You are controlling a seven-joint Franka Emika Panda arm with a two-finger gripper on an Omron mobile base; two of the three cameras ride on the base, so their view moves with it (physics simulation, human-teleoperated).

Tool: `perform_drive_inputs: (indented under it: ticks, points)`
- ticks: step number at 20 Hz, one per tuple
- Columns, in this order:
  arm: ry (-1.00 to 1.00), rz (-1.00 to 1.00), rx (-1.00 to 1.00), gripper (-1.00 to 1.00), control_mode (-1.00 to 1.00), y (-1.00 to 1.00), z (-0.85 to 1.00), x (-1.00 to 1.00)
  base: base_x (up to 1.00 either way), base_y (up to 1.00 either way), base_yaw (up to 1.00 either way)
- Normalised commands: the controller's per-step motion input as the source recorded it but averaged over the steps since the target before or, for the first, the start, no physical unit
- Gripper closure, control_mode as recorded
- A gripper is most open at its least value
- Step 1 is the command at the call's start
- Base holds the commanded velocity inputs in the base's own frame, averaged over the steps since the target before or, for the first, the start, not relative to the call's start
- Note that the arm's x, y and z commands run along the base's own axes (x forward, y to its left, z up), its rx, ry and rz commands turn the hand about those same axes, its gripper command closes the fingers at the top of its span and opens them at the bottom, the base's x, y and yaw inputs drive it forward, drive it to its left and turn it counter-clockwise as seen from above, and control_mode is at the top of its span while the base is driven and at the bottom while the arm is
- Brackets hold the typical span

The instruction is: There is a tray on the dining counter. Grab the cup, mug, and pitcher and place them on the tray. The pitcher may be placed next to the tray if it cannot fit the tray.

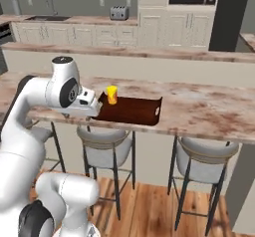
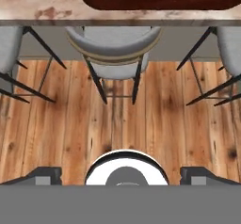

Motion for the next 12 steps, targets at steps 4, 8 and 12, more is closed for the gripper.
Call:
perform_drive_inputs:
  ticks: [4, 8, 12]
  points:
    - [0.00, 0.00, 0.00, -1.00, 1.00, 0.00, 0.00, 0.00, -0.95, 1.00, 0.00]
    - [0.00, 0.00, 0.00, -1.00, 1.00, 0.00, 0.00, 0.00, -0.55, 1.00, 0.00]
    - [0.00, 0.00, 0.00, -1.00, 1.00, 0.00, 0.00, 0.00, -0.11, 1.00, 0.00]
